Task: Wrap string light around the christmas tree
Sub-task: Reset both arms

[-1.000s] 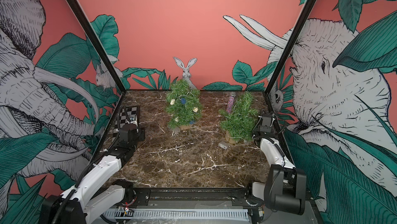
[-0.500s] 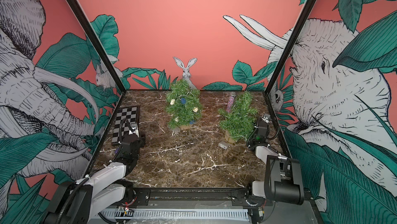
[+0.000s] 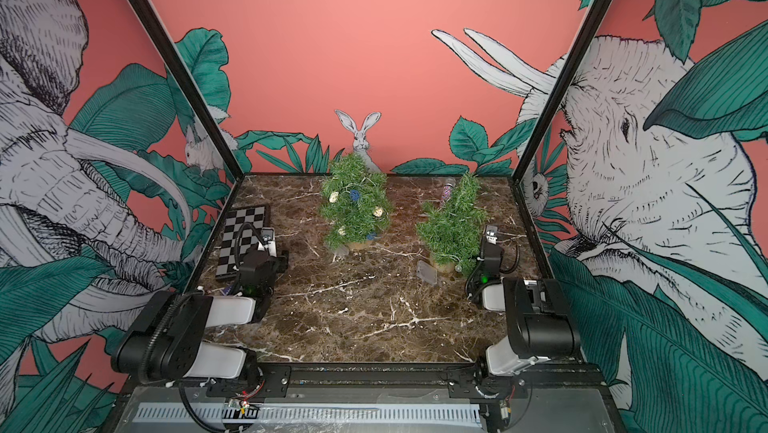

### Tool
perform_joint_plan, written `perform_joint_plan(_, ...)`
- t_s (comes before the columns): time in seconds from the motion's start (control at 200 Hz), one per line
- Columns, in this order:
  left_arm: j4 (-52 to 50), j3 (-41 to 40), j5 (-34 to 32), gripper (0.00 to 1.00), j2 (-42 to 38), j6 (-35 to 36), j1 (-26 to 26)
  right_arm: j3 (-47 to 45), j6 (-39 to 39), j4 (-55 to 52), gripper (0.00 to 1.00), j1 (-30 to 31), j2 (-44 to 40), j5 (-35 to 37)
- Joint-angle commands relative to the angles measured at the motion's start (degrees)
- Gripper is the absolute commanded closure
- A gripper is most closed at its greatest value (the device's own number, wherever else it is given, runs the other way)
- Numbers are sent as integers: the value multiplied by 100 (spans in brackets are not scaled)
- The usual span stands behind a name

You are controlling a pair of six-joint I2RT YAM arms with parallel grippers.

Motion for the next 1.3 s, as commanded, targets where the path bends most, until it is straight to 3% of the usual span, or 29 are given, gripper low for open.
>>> perform_joint_plan(0.0, 451, 138, 144, 25, 133, 100, 62, -142, -197, 823, 26, 23, 121, 91)
perform_joint_plan(0.105, 681, 190, 169, 26, 494, 59, 101, -157, -191, 825, 20, 23, 107, 100)
perform_joint_plan(0.135, 748, 210, 166, 26, 620, 63, 98, -162, -185, 810, 4, 24, 95, 92)
perform_joint_plan(0.155, 780, 240, 146, 25, 708, 63, 102, -159, -185, 754, 1, 23, 75, 100)
perform_joint_plan(0.455, 404, 431, -77, 24, 722, -52, 107, -184, -181, 824, 1, 25, 89, 104)
perform_joint_plan(0.475, 364, 440, -73, 3, 712, -60, 109, -180, -184, 822, 1, 23, 90, 104)
perform_joint_plan(0.5, 401, 451, -80, 0, 741, -59, 114, -183, -180, 831, 1, 26, 90, 98)
perform_joint_plan(0.775, -253, 737, 148, 0, 696, -335, 388, -195, -185, 856, 1, 23, 89, 89)
perform_joint_plan(1.295, -164, 714, 164, 0, 713, -291, 373, -187, -181, 845, 1, 24, 89, 100)
